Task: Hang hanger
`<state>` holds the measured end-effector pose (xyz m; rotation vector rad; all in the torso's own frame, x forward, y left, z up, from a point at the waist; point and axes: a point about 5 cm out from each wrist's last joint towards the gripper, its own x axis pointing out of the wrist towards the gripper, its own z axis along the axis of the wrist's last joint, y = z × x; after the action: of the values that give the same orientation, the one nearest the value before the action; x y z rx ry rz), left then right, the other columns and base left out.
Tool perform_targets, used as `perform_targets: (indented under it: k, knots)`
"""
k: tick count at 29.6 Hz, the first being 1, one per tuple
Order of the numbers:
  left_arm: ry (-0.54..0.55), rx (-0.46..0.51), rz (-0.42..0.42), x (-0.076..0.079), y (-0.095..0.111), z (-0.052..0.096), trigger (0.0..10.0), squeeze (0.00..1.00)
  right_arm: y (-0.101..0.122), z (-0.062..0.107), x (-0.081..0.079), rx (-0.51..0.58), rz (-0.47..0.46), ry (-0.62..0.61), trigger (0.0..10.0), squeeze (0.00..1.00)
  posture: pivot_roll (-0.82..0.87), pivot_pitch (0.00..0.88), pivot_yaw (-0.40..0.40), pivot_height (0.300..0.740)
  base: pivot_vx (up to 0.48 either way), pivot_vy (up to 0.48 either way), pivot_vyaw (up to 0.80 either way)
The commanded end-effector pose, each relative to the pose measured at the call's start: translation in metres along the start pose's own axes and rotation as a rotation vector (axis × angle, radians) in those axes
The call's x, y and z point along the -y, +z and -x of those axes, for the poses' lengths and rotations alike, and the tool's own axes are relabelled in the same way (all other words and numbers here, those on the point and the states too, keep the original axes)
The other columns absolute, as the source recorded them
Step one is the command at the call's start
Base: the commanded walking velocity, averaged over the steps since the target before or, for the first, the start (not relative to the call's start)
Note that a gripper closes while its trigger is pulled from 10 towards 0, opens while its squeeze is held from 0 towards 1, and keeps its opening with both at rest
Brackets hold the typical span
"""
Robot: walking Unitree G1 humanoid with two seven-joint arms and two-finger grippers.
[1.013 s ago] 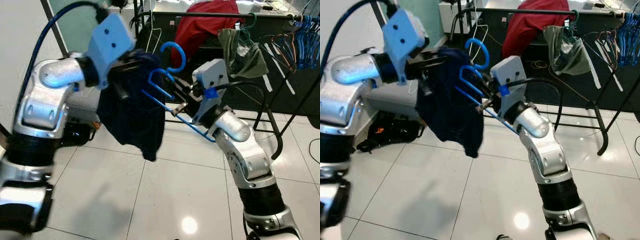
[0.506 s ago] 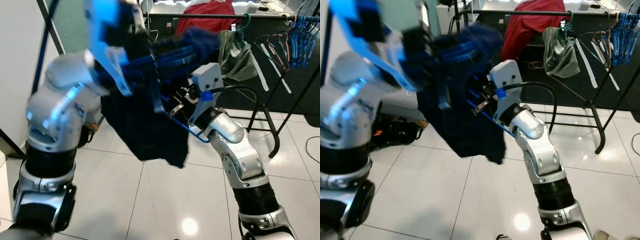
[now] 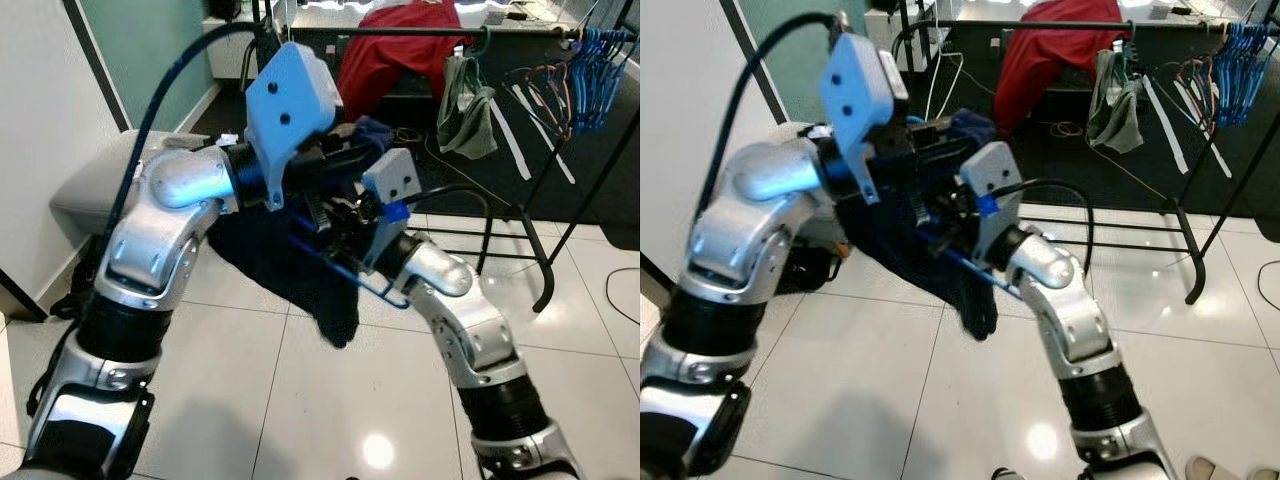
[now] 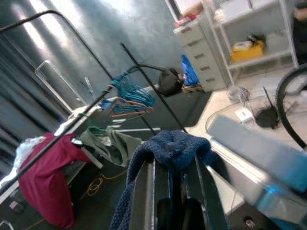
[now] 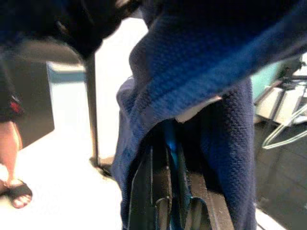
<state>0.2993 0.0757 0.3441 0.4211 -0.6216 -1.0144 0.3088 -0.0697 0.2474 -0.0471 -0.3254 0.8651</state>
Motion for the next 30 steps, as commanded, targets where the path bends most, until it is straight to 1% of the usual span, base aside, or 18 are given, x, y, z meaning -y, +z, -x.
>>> perform_targets:
  k: [1, 2, 4, 9, 10, 11, 12, 14, 15, 18, 19, 20, 24, 25, 27, 28, 29, 30]
  knots:
    - [0.005, 0.034, 0.0, 0.002, 0.009, -0.005, 10.0, 1.0, 0.011, -0.002, -0.009, 0.071, -0.067, 0.055, 10.0, 0.0, -0.06, 0.072, 0.04, 0.74, 0.0, 0.0, 0.0]
    - [0.005, 0.034, 0.0, 0.002, 0.009, -0.005, 10.0, 1.0, 0.011, -0.002, -0.009, 0.071, -0.067, 0.055, 10.0, 0.0, -0.06, 0.072, 0.04, 0.74, 0.0, 0.0, 0.0]
    - [-0.035, 0.073, 0.021, 0.014, 0.015, -0.013, 10.0, 1.0, 0.015, -0.005, -0.014, 0.108, -0.139, 0.101, 10.0, 0.0, -0.06, 0.076, 0.04, 0.74, 0.0, 0.0, 0.0]
    - [-0.043, 0.085, 0.022, 0.018, 0.016, -0.015, 10.0, 1.0, 0.015, -0.006, -0.015, 0.114, -0.151, 0.113, 10.0, 0.0, -0.06, 0.076, 0.04, 0.74, 0.0, 0.0, 0.0]
    - [-0.015, 0.098, 0.021, 0.013, 0.018, -0.016, 10.0, 1.0, 0.013, -0.007, -0.016, 0.102, -0.144, 0.121, 10.0, 0.0, -0.07, 0.076, 0.041, 0.74, 0.0, 0.0, 0.0]
    - [-0.015, 0.098, 0.021, 0.013, 0.018, -0.016, 10.0, 1.0, 0.013, -0.007, -0.016, 0.102, -0.144, 0.121, 10.0, 0.0, -0.07, 0.076, 0.041, 0.74, 0.0, 0.0, 0.0]
    - [0.028, 0.102, 0.008, 0.005, 0.019, -0.016, 10.0, 1.0, 0.011, -0.007, -0.017, 0.091, -0.139, 0.125, 10.0, 0.0, -0.06, 0.076, 0.041, 0.74, 0.0, 0.0, 0.0]
    - [0.028, 0.102, 0.008, 0.005, 0.019, -0.016, 10.0, 1.0, 0.011, -0.007, -0.017, 0.091, -0.139, 0.125, 10.0, 0.0, -0.06, 0.076, 0.041, 0.74, 0.0, 0.0, 0.0]
    - [0.081, 0.105, 0.0, -0.007, 0.021, -0.013, 10.0, 1.0, 0.01, -0.006, -0.017, 0.081, -0.136, 0.125, 10.0, 0.0, -0.07, 0.077, 0.043, 0.74, 0.0, 0.0, 0.0]
    - [0.081, 0.105, 0.0, -0.007, 0.021, -0.013, 10.0, 1.0, 0.01, -0.006, -0.017, 0.081, -0.136, 0.125, 10.0, 0.0, -0.07, 0.077, 0.043, 0.74, 0.0, 0.0, 0.0]
    - [0.111, 0.125, -0.007, -0.018, 0.025, -0.008, 10.0, 1.0, 0.009, -0.004, -0.015, 0.078, -0.14, 0.118, 10.0, 0.0, -0.07, 0.078, 0.046, 0.74, 0.0, 0.0, 0.0]
    - [0.091, 0.137, -0.017, -0.025, 0.031, 0.0, 10.0, 1.0, 0.009, -0.002, -0.013, 0.079, -0.143, 0.107, 10.0, 0.0, -0.07, 0.08, 0.048, 0.74, 0.0, 0.0, 0.0]
    - [0.091, 0.137, -0.017, -0.025, 0.031, 0.0, 10.0, 1.0, 0.009, -0.002, -0.013, 0.079, -0.143, 0.107, 10.0, 0.0, -0.07, 0.08, 0.048, 0.74, 0.0, 0.0, 0.0]
    - [0.028, 0.133, -0.056, -0.026, 0.036, 0.008, 10.0, 0.8, 0.009, 0.0, -0.011, 0.081, -0.145, 0.099, 10.0, 0.0, -0.07, 0.079, 0.045, 0.74, 0.0, 0.0, 0.0]
    - [0.028, 0.133, -0.056, -0.026, 0.036, 0.008, 10.0, 0.8, 0.009, 0.0, -0.011, 0.081, -0.145, 0.099, 10.0, 0.0, -0.07, 0.079, 0.045, 0.74, 0.0, 0.0, 0.0]
    - [-0.082, 0.047, -0.162, -0.022, 0.037, 0.019, 10.0, 0.85, 0.01, 0.001, -0.009, 0.08, -0.146, 0.096, 10.0, 0.0, -0.07, 0.079, 0.045, 0.74, 0.0, 0.0, 0.0]
    - [-0.082, 0.047, -0.162, -0.022, 0.037, 0.019, 10.0, 0.85, 0.01, 0.001, -0.009, 0.08, -0.146, 0.096, 10.0, 0.0, -0.07, 0.079, 0.045, 0.74, 0.0, 0.0, 0.0]
    - [-0.176, -0.041, -0.239, -0.018, 0.035, 0.028, 10.0, 0.81, 0.01, 0.002, -0.008, 0.079, -0.147, 0.096, 10.0, 0.0, -0.07, 0.079, 0.043, 0.74, 0.0, 0.0, 0.0]
